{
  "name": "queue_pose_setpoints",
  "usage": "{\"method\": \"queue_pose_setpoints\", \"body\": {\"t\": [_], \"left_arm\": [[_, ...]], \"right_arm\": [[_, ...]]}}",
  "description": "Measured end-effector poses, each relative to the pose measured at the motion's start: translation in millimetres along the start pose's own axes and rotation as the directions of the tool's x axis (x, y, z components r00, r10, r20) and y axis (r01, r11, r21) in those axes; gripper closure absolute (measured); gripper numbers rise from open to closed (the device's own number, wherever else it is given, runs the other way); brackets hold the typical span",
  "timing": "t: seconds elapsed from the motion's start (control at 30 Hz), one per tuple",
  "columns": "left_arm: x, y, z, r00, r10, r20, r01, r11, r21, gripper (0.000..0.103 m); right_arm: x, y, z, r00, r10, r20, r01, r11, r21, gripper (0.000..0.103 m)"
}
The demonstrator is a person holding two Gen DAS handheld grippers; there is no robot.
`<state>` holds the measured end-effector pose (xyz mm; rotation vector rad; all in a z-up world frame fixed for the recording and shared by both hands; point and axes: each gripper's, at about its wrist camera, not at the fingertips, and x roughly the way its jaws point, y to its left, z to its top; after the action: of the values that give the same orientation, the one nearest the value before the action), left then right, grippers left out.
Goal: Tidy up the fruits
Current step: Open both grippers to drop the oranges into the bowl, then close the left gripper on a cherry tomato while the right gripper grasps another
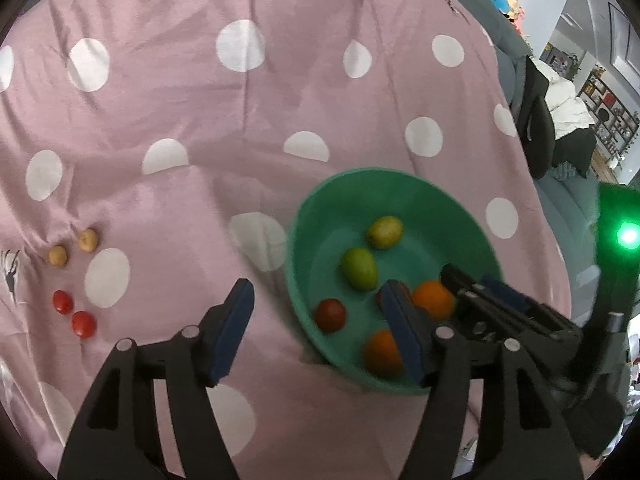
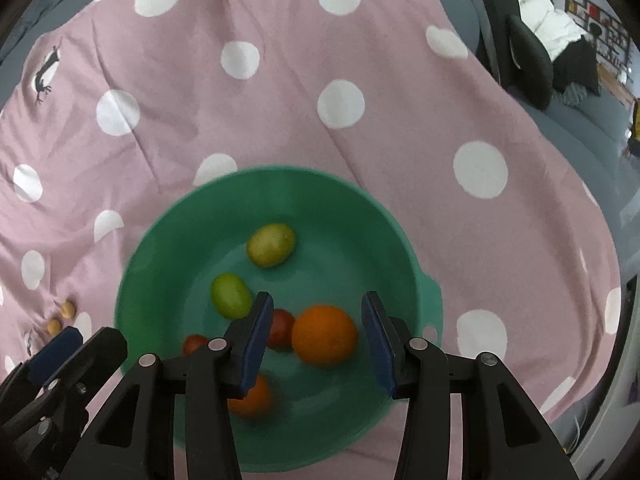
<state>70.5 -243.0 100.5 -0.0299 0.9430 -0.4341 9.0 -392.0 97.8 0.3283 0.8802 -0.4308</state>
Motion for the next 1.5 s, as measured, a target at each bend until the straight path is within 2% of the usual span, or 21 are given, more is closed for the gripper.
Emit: {"method": "queue_pose_setpoints", "body": {"t": [0.27,0.4,0.6,0.67,0.93,1.03,1.1,1.2,1.27,1.37,1.5], "left_arm": [[-17.2,59.3,2.1,0.994,0.111,0.010,-0.109,0.986,-0.127,0.033],[-28.5,103.8,-3.4,0.971,0.239,0.005,-0.233,0.948,-0.217,0.032],[-48.2,170.8,-18.2,0.937,0.348,-0.032,-0.336,0.871,-0.358,0.033],[-52.1,186.4,-23.8,0.931,0.362,-0.044,-0.350,0.855,-0.383,0.033],[-54.5,233.3,-39.9,0.929,0.356,-0.098,-0.359,0.808,-0.467,0.034],[-53.6,242.8,-43.0,0.934,0.340,-0.109,-0.349,0.799,-0.490,0.034],[-52.3,248.4,-45.1,0.938,0.328,-0.115,-0.340,0.795,-0.503,0.035],[-50.0,255.2,-46.0,0.943,0.311,-0.119,-0.326,0.789,-0.521,0.037],[-49.0,259.7,-44.2,0.949,0.294,-0.115,-0.309,0.788,-0.532,0.044],[-47.0,264.5,-40.3,0.959,0.265,-0.097,-0.273,0.791,-0.547,0.047],[-35.7,268.7,-39.1,0.974,0.202,-0.100,-0.223,0.802,-0.554,0.055]], "right_arm": [[-13.3,25.0,-1.3,0.990,0.139,0.037,-0.137,0.989,-0.052,0.056],[-19.9,50.3,-5.6,0.976,0.215,0.042,-0.209,0.972,-0.108,0.056],[-25.0,107.1,-19.3,0.958,0.286,0.026,-0.272,0.930,-0.246,0.056],[-24.2,122.1,-24.9,0.951,0.310,0.010,-0.295,0.913,-0.281,0.056],[-13.4,199.0,-51.8,0.905,0.407,-0.121,-0.418,0.803,-0.424,0.056],[-0.9,229.6,-61.1,0.878,0.436,-0.198,-0.475,0.746,-0.467,0.056],[10.1,246.5,-67.2,0.866,0.437,-0.244,-0.500,0.725,-0.474,0.056],[27.0,268.8,-77.7,0.825,0.458,-0.331,-0.565,0.681,-0.465,0.056],[34.2,283.5,-85.0,0.826,0.442,-0.349,-0.563,0.662,-0.494,0.056],[38.0,294.0,-90.4,0.839,0.434,-0.327,-0.543,0.645,-0.537,0.056],[38.6,296.3,-96.0,0.830,0.454,-0.325,-0.555,0.616,-0.558,0.062]]}}
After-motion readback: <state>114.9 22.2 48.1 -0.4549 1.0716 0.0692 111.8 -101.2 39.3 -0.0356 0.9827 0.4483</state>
